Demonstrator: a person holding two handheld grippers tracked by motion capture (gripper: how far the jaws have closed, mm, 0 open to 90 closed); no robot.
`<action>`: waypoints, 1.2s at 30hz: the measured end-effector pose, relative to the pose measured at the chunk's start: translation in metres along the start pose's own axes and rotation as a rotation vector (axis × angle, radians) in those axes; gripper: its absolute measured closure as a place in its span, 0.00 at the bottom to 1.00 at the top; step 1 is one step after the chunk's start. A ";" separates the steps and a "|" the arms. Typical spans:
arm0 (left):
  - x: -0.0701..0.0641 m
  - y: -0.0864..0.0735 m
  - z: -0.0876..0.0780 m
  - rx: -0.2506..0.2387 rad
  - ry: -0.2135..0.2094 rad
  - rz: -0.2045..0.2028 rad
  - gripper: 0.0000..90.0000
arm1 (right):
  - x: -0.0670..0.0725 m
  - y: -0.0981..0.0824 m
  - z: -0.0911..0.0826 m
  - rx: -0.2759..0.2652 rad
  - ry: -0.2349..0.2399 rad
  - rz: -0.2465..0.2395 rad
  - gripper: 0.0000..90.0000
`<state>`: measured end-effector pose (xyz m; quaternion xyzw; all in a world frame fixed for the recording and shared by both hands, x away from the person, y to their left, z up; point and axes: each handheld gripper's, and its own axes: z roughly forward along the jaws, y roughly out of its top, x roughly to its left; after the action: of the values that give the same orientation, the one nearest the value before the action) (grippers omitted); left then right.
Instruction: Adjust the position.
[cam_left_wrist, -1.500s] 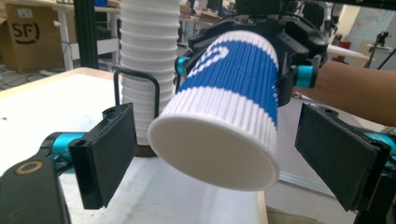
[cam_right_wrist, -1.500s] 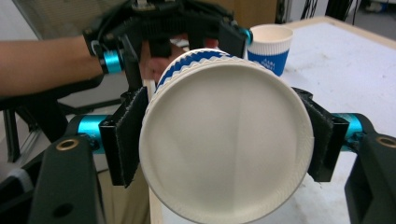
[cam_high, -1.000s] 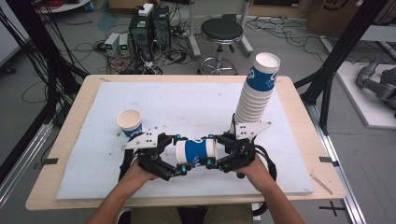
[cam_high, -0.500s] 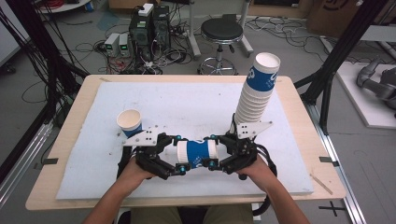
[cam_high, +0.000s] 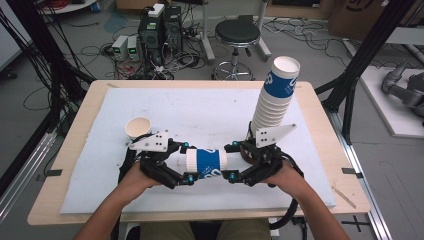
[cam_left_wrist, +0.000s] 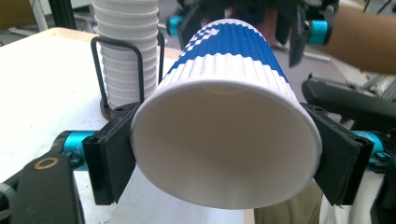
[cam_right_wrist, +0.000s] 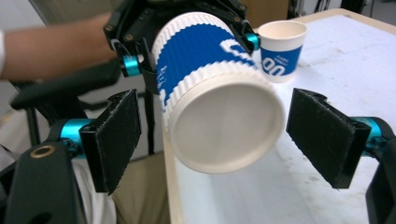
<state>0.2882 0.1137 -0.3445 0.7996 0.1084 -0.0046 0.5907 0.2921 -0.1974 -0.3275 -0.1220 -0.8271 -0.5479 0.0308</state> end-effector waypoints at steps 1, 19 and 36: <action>0.000 0.000 0.000 0.000 0.000 0.000 0.21 | 0.000 0.000 0.000 0.000 0.000 0.000 0.20; -0.002 0.029 0.015 0.289 -0.022 0.076 0.21 | 0.005 0.035 0.027 0.331 0.038 -0.180 0.20; -0.005 0.029 0.019 0.218 -0.015 0.064 0.17 | 0.004 0.032 0.036 0.405 0.036 -0.194 0.29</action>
<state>0.2912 0.0868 -0.3222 0.8620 0.0771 -0.0033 0.5010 0.2988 -0.1519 -0.3124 -0.0236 -0.9273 -0.3732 0.0165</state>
